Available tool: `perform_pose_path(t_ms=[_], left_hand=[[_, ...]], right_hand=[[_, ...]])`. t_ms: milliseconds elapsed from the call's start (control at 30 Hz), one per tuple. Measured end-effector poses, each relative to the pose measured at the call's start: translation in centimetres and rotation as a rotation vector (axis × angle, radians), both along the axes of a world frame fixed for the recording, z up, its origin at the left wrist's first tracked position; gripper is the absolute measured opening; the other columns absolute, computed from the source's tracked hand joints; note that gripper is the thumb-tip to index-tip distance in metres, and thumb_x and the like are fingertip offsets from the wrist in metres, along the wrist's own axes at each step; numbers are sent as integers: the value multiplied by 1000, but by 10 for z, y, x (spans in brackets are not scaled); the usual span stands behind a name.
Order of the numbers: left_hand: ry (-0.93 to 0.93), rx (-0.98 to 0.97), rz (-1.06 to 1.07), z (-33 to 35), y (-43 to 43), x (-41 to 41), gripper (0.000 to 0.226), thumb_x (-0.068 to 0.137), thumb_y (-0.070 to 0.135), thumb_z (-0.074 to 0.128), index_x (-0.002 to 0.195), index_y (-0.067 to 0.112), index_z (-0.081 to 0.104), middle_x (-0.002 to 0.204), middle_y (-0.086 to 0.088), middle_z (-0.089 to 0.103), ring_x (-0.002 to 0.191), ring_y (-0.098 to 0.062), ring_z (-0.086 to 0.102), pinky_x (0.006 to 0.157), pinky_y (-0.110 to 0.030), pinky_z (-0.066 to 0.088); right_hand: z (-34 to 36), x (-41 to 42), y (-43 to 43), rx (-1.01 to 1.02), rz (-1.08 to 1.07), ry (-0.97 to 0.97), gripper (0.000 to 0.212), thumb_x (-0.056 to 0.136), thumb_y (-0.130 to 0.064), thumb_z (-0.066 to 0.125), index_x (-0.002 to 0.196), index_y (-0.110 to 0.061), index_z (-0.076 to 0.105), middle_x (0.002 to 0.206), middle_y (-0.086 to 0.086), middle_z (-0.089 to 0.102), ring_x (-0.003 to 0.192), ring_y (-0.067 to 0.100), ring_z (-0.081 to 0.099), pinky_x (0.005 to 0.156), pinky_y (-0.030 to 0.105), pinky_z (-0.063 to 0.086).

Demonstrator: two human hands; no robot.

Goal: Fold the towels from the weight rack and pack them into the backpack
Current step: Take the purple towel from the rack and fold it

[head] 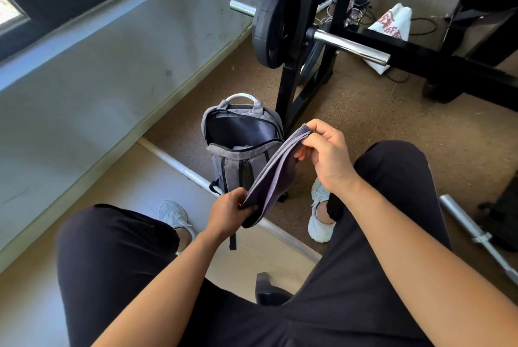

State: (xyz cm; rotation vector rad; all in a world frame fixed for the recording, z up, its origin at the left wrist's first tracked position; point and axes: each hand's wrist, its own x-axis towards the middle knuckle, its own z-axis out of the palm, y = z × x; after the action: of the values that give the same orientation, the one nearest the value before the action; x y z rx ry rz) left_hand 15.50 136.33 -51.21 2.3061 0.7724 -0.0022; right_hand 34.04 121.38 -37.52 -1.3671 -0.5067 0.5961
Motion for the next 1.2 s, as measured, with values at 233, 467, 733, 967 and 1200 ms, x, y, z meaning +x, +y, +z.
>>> perform_pose_path(t_ms=[233, 467, 733, 967, 1200], left_hand=[[-182, -336, 315, 9, 18, -3, 34, 83, 6, 75, 69, 8, 44, 80, 3, 73, 77, -10, 66, 68, -28, 46], [-397, -684, 572, 42, 48, -6, 48, 84, -19, 57, 66, 18, 34, 55, 10, 50, 52, -4, 47, 50, -18, 37], [-173, -601, 676, 46, 67, -16, 35, 85, -18, 47, 69, 13, 47, 69, -7, 51, 61, -22, 50, 60, -32, 47], [-132, -937, 733, 66, 61, -17, 33, 84, 2, 41, 93, 13, 71, 79, -5, 68, 74, -19, 61, 71, -33, 53], [-317, -1607, 580, 78, 55, -26, 96, 85, 82, 40, 125, 0, 68, 129, -25, 68, 124, -41, 59, 104, -52, 42]], right_hand=[[-14, 24, -1, -144, -266, -30, 13, 88, 0, 53, 84, -5, 64, 76, 14, 63, 68, 22, 64, 62, 31, 53], [-26, 31, -5, -456, -183, -213, 10, 87, 0, 64, 90, -9, 68, 79, 7, 71, 63, 12, 70, 57, 23, 57], [-32, 36, -7, -617, -236, -523, 23, 97, -26, 59, 85, -8, 64, 76, 7, 65, 75, 22, 62, 68, 38, 48], [-25, 25, 3, -586, -268, -626, 16, 103, -25, 47, 88, -21, 47, 74, -7, 51, 75, 20, 53, 67, 36, 40], [-28, 28, 0, -521, -281, -184, 30, 101, -22, 50, 81, 0, 52, 75, 9, 48, 69, 18, 43, 62, 33, 34]])
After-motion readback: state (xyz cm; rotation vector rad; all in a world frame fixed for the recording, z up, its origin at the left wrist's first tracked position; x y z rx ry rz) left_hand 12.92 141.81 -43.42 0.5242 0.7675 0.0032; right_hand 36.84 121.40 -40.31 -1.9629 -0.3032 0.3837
